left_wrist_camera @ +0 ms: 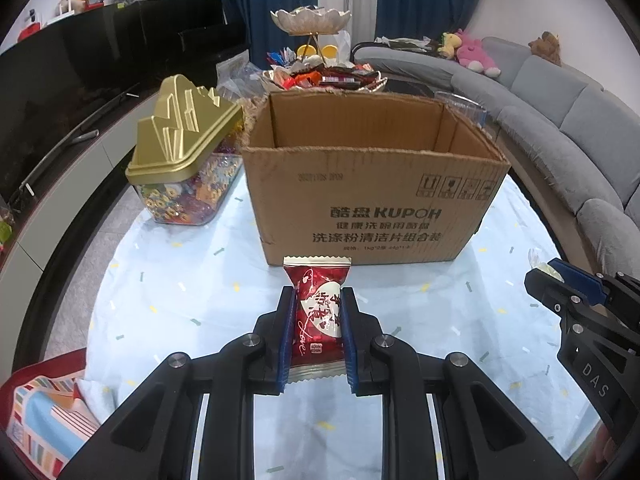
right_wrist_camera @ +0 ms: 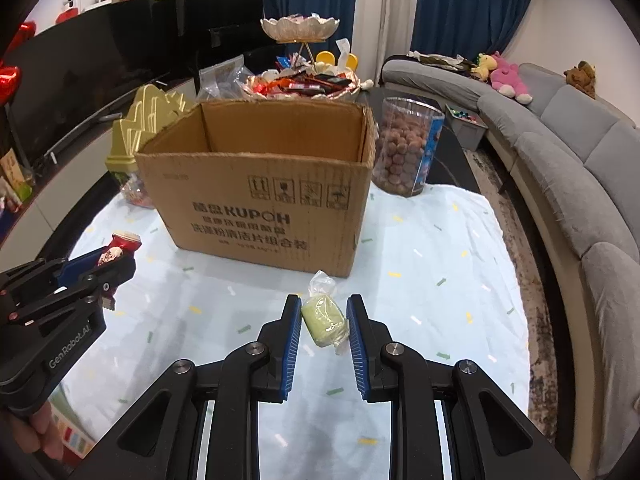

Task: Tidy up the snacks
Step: 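Carry the red candy and pale green candy over the cardboard box with both tools, then open both tools to drop the red and pale green candies into the box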

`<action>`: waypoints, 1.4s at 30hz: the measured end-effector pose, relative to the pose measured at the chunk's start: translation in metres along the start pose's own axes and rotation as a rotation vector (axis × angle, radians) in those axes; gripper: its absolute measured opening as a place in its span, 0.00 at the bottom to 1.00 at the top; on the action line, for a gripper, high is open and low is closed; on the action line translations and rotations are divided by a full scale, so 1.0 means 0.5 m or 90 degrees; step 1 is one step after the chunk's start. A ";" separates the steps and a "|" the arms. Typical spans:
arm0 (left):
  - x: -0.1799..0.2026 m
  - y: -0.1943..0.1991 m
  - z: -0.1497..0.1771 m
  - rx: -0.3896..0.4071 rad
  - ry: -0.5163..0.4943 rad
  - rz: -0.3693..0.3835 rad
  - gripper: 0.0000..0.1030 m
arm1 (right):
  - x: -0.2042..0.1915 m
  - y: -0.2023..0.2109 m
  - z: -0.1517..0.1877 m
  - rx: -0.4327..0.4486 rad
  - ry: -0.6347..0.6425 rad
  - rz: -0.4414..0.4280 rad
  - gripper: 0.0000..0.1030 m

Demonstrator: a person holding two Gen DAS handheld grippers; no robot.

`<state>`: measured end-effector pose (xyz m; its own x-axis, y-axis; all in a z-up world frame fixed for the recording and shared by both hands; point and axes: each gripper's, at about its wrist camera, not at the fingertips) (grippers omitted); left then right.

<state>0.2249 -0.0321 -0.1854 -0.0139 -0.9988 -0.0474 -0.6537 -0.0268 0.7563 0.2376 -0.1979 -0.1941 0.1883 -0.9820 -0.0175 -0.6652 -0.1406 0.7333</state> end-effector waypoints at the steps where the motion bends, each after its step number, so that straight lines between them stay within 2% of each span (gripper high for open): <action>1: -0.004 0.004 -0.003 0.000 0.000 0.002 0.21 | -0.004 0.008 -0.006 0.002 0.001 0.001 0.24; 11: -0.031 0.055 -0.034 0.005 -0.012 0.021 0.21 | -0.029 0.060 -0.047 0.014 0.000 0.003 0.24; 23: -0.040 0.091 -0.132 0.030 -0.023 0.058 0.21 | -0.038 0.104 -0.132 0.043 0.004 0.000 0.24; 34: -0.056 0.085 -0.219 0.049 -0.032 0.061 0.21 | -0.052 0.099 -0.210 0.066 0.024 0.004 0.24; 42: -0.064 0.042 -0.275 0.042 -0.040 0.063 0.21 | -0.053 0.063 -0.262 0.069 0.029 0.006 0.24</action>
<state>0.3155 -0.0064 -0.0781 -0.1272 -0.9917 -0.0168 -0.6953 0.0771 0.7146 0.3065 -0.1598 -0.0815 0.2123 -0.9770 0.0224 -0.7413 -0.1460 0.6551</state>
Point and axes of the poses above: each gripper's, at about its wrist camera, not at the fingertips, and y roughly against the way its jaws point, x to its right, z to its underside, and after that the axes turned 4 degrees about -y, right-handed
